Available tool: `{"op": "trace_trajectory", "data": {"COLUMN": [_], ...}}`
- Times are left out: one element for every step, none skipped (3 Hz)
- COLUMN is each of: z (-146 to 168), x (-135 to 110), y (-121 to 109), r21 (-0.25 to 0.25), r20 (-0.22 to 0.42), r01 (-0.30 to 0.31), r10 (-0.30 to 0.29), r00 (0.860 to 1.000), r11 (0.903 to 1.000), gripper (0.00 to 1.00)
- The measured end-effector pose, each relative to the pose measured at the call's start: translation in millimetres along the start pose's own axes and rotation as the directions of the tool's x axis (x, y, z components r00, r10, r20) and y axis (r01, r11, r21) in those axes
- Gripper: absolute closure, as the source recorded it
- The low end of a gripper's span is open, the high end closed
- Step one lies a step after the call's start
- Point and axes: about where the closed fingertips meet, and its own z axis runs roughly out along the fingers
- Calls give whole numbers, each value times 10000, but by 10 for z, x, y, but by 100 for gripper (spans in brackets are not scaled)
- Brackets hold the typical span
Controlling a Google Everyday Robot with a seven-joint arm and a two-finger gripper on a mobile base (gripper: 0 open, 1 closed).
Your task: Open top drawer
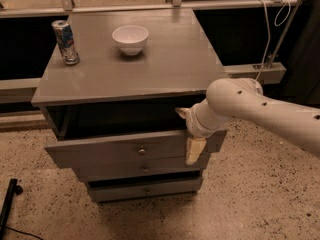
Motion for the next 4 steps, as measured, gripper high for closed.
{"op": "trace_trajectory", "data": {"z": [108,306,366,336], "x": [92,234,269,258], "y": [48,205,306,281], "r21": [-680,-2241,-2957,-2957], "r20": [-194,-731,-1045,-1044], "r01": [-300,-815,-1028,-1019], "r10": [287,667,748,739], "r00": [9994,9951,9917,9918], "r11": [9972,9711,9497,9498], "gripper": [0,4,27,49]}}
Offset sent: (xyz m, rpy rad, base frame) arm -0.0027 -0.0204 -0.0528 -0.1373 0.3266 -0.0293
